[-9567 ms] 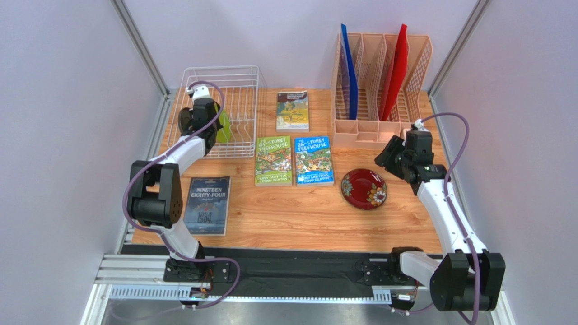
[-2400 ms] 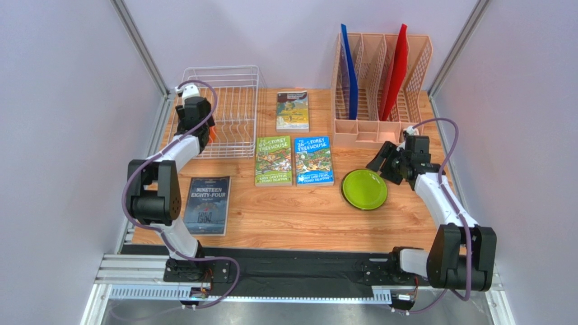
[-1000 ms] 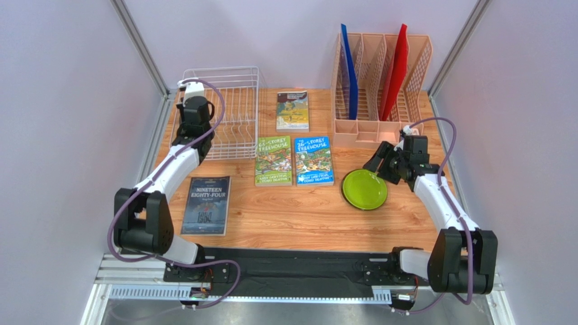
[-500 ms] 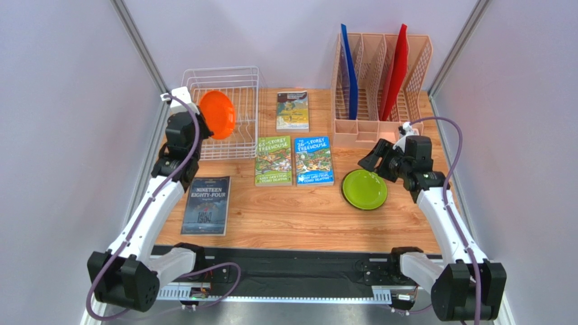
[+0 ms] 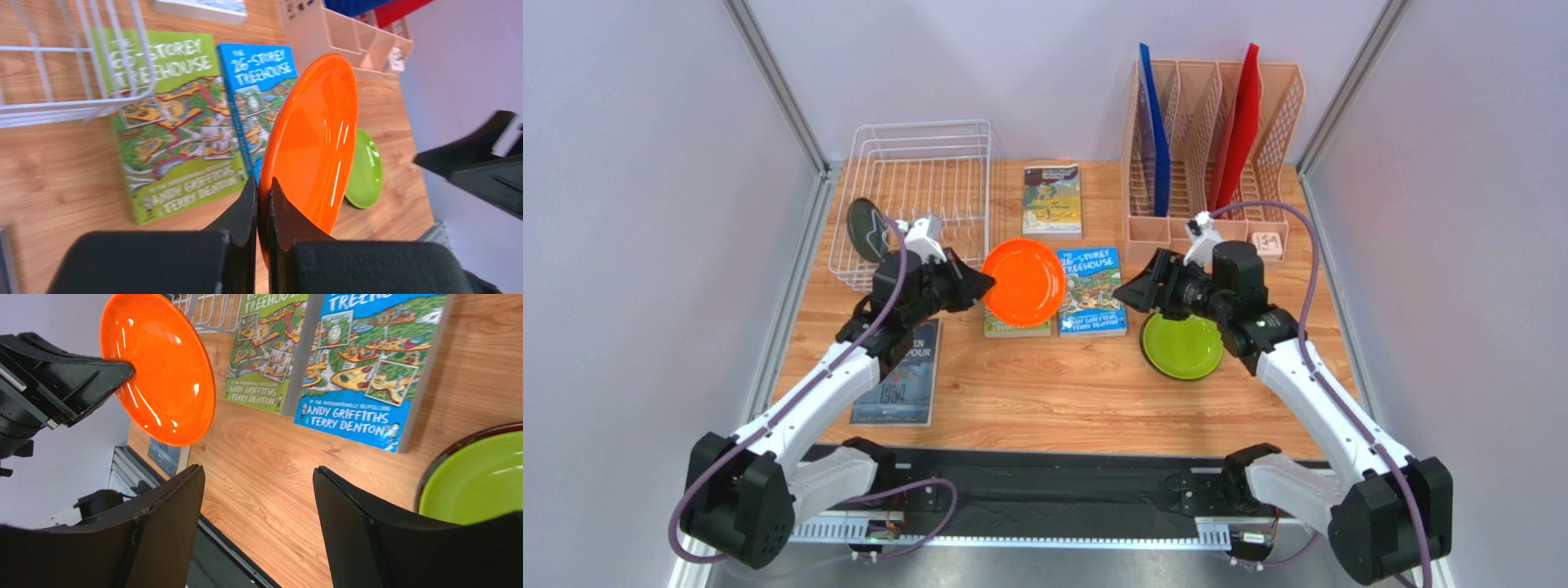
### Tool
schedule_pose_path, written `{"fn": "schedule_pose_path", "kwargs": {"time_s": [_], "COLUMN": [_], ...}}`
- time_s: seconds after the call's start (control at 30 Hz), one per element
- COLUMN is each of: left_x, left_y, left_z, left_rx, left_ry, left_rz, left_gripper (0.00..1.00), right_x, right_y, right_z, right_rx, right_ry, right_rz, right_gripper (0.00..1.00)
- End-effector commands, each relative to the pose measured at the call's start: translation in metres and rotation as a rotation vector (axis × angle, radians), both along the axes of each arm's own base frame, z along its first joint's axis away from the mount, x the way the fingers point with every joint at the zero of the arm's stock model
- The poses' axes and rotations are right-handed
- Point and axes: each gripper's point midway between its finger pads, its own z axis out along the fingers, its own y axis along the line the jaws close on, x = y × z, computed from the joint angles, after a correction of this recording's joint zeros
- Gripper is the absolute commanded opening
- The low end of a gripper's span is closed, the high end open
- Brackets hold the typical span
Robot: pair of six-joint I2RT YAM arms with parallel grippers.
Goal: Unload the plates from the dish rack
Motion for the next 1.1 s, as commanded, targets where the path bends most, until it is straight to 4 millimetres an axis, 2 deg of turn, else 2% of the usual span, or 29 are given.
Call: {"fn": "schedule_pose_path", "kwargs": {"time_s": [0.0,0.17,0.2,0.47,0.57,0.67,0.7,0.73,0.77,0.8,0.87,0.9,0.93,0.97,1.0,1.03,1.07], "left_x": [-0.002,-0.007,-0.008,-0.016,-0.017,-0.017,-0.017,-0.017,-0.016,-0.015,-0.013,-0.011,-0.01,-0.007,-0.004,-0.002,0.001], "left_y": [-0.034,-0.051,-0.054,-0.083,-0.092,-0.097,-0.096,-0.095,-0.091,-0.088,-0.077,-0.071,-0.064,-0.05,-0.041,-0.031,-0.012], "left_z": [0.039,0.027,0.027,0.021,0.022,0.019,0.017,0.017,0.012,0.011,0.012,0.01,0.022,0.015,0.017,0.03,0.023], "left_rx": [-0.143,-0.13,-0.137,-0.168,-0.169,-0.163,-0.162,-0.158,-0.136,-0.111,-0.068,-0.025,-0.007,0.051,0.108,0.135,0.209], "left_ry": [-0.086,-0.07,-0.07,-0.052,-0.053,-0.048,-0.043,-0.04,-0.029,-0.039,-0.046,-0.061,-0.093,-0.083,-0.113,-0.146,-0.13], "left_rz": [-0.091,-0.142,-0.151,-0.223,-0.248,-0.256,-0.249,-0.243,-0.224,-0.216,-0.174,-0.155,-0.128,-0.068,-0.049,-0.007,0.066], "left_gripper": [0.0,0.0,0.0,0.0,0.0,0.0,0.0,0.0,0.09,0.29,0.56,0.75,0.84,0.89,0.98,0.99,1.0], "right_x": [0.008,0.007,0.011,0.016,0.018,0.017,0.016,0.021,0.018,0.019,0.021,0.02,0.021,0.019,0.017,0.013,0.007], "right_y": [0.029,0.046,0.05,0.066,0.07,0.071,0.068,0.062,0.053,0.045,0.018,0.005,-0.011,-0.033,-0.046,-0.061,-0.081], "right_z": [0.011,0.005,0.011,-0.004,-0.009,-0.011,-0.012,-0.013,-0.023,-0.016,-0.028,-0.021,-0.028,-0.037,-0.04,-0.04,-0.05], "right_rx": [0.077,0.14,0.155,0.188,0.189,0.19,0.183,0.151,0.109,0.087,0.011,0.001,-0.029,-0.055,-0.07,-0.087,-0.118], "right_ry": [-0.041,-0.013,-0.05,-0.011,-0.003,0.006,0.009,-0.012,0.02,-0.007,0.025,0.008,0.019,0.062,0.074,0.071,0.119], "right_rz": [0.054,0.108,0.118,0.174,0.193,0.194,0.185,0.152,0.119,0.088,-0.005,-0.046,-0.102,-0.173,-0.214,-0.268,-0.323], "right_gripper": [0.71,0.72,0.72,0.7,0.55,0.23,0.01,0.0,0.0,0.0,0.0,0.0,0.0,0.0,0.0,0.0,0.0]}}
